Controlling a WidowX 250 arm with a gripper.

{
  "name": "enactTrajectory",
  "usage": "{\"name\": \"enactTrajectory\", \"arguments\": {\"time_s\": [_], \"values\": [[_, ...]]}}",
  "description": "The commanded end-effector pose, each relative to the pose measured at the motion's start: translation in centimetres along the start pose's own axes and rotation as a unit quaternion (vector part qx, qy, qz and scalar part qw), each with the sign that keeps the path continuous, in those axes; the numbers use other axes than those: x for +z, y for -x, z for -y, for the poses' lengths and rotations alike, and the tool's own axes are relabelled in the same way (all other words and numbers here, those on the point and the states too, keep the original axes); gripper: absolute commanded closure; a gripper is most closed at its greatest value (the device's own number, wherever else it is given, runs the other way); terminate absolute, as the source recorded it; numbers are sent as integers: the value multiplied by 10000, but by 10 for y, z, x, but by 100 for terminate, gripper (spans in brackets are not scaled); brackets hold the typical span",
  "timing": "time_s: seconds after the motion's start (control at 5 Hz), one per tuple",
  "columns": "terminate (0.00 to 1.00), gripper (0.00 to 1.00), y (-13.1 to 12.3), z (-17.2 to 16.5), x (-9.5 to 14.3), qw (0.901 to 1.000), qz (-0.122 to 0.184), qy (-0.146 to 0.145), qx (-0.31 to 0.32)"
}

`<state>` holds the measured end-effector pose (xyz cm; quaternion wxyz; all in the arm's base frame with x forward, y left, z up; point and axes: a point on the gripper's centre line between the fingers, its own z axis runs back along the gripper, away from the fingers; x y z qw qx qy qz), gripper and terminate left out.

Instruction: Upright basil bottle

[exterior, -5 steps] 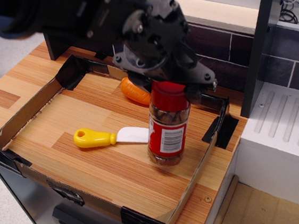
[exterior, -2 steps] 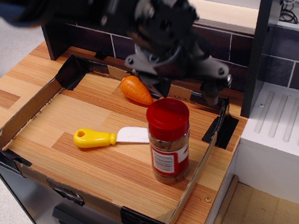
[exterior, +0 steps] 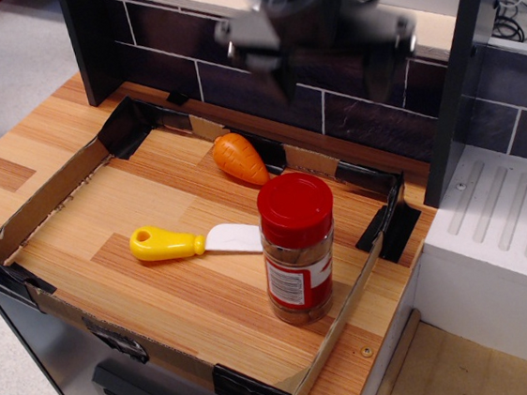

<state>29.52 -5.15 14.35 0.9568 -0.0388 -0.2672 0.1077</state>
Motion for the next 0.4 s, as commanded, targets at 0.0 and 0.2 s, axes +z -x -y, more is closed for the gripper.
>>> {"name": "enactTrajectory", "arguments": {"time_s": [0.0,0.2], "values": [[0,0,-25,1,5,9995,-109,-179,254],[100,0,-25,1,5,9995,-109,-179,254]]}}
